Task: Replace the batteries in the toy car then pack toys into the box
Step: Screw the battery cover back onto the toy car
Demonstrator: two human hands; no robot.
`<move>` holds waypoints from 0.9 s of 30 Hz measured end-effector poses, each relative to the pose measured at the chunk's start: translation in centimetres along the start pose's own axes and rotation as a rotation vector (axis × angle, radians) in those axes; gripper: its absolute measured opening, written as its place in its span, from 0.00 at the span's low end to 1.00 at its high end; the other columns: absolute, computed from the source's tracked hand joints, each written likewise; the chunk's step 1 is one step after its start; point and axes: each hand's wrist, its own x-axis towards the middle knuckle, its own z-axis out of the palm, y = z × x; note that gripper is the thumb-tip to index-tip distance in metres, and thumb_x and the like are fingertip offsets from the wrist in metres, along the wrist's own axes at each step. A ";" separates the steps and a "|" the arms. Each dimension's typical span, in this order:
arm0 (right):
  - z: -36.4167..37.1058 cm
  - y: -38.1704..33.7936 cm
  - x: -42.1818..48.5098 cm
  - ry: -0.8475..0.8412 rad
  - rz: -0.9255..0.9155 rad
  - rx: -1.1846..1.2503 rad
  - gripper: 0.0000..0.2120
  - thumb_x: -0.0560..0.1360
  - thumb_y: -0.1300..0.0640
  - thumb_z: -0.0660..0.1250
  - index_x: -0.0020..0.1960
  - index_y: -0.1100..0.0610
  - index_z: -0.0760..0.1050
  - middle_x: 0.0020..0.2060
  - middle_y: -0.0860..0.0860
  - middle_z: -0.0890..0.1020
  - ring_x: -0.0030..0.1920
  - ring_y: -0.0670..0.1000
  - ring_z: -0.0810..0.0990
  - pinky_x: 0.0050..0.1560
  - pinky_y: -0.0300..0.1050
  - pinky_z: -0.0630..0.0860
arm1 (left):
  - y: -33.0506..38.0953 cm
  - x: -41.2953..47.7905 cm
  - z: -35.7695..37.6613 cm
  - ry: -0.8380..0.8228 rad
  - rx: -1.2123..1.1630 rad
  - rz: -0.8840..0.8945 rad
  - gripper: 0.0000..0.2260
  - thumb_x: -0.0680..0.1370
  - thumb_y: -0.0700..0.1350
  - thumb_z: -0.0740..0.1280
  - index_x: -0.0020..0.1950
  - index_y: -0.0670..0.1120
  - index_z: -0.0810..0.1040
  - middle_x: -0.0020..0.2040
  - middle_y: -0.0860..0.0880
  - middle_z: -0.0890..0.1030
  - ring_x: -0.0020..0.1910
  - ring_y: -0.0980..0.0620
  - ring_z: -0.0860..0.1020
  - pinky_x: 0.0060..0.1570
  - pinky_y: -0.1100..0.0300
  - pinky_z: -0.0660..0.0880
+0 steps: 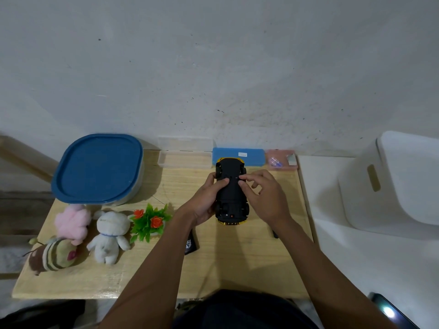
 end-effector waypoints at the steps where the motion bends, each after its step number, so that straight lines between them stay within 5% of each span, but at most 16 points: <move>1: 0.1 0.0 0.1 0.002 0.002 -0.007 0.08 0.76 0.49 0.69 0.54 0.45 0.82 0.43 0.37 0.73 0.43 0.41 0.74 0.37 0.28 0.66 | 0.0 0.0 0.0 -0.002 0.001 0.002 0.16 0.81 0.45 0.63 0.69 0.49 0.69 0.55 0.44 0.83 0.53 0.46 0.83 0.56 0.46 0.79; 19: 0.0 -1.6 0.8 0.027 -0.016 -0.126 0.07 0.75 0.48 0.69 0.51 0.47 0.83 0.36 0.38 0.71 0.36 0.41 0.72 0.33 0.34 0.65 | 0.2 -0.1 0.1 0.008 0.078 0.022 0.14 0.81 0.46 0.64 0.67 0.51 0.68 0.55 0.43 0.83 0.54 0.45 0.82 0.54 0.48 0.79; 27: -0.9 0.1 0.6 0.128 0.142 0.171 0.02 0.77 0.49 0.69 0.48 0.45 0.79 0.43 0.43 0.80 0.41 0.44 0.78 0.41 0.38 0.77 | 0.2 0.2 -0.2 0.023 0.024 -0.001 0.14 0.82 0.45 0.63 0.67 0.50 0.68 0.53 0.45 0.84 0.51 0.46 0.83 0.51 0.48 0.80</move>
